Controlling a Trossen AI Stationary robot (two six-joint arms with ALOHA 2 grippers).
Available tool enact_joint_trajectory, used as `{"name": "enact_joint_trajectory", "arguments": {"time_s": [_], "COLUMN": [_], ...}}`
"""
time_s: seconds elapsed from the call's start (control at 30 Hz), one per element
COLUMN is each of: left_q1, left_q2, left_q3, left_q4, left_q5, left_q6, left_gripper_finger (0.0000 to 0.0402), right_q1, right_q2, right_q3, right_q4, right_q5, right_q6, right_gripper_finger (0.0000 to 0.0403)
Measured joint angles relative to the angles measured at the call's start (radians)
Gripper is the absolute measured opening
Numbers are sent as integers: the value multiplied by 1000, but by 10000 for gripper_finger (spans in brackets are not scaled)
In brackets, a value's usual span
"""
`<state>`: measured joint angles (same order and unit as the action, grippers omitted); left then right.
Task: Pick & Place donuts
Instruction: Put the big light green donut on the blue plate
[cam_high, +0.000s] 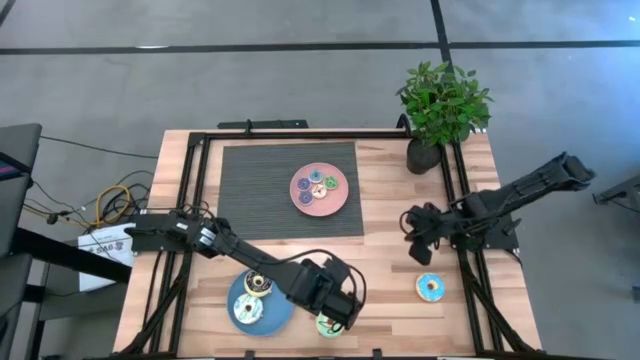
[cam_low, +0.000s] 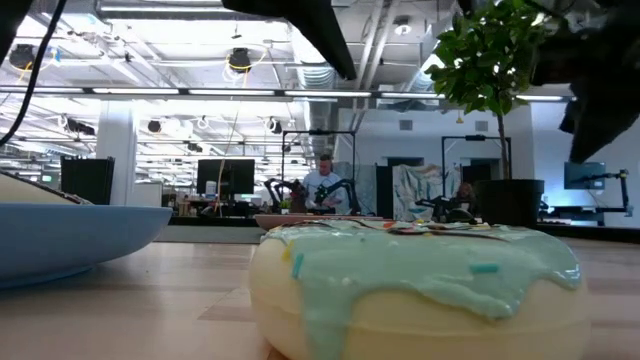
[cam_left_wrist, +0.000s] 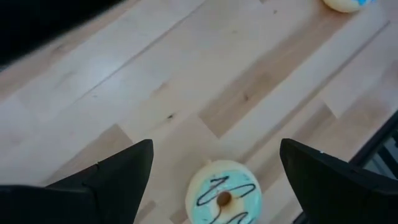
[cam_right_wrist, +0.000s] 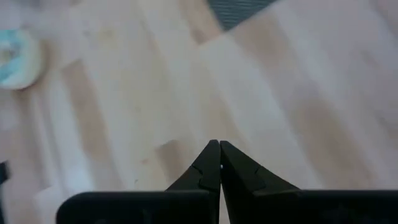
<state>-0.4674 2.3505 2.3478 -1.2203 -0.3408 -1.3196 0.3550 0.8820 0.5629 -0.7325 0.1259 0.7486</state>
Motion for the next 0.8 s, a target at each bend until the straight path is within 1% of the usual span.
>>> {"name": "enact_joint_trajectory", "arguments": {"time_s": [0.1, 0.17, 0.3, 0.4, 0.53, 0.67, 0.8], "left_q1": [-11, -21, -38, -40, -34, -21, -5], "left_q2": [0, 0, 0, 0, 0, 1, 11], "left_q3": [0, 0, 0, 0, 0, 0, -1], "left_q4": [21, 48, 121, 151, 186, 190, 188], "left_q5": [-5, -5, 30, 24, 14, 13, 30], "left_q6": [3, 39, 174, 294, 283, 280, 233], "left_gripper_finger": [345, 343, 335, 331, 330, 330, 330], "right_q1": [80, 144, 266, 337, 405, 445, 478], "right_q2": [0, -6, -59, -109, -168, -210, -226], "right_q3": [0, 0, 0, 0, 0, 0, 0], "right_q4": [51, 94, 119, 116, 111, 91, 47], "right_q5": [10, 39, 122, 168, 172, 181, 244], "right_q6": [0, -32, -68, -69, -69, -69, -67], "right_gripper_finger": [0, 0, 0, 0, 0, 0, 0]}}
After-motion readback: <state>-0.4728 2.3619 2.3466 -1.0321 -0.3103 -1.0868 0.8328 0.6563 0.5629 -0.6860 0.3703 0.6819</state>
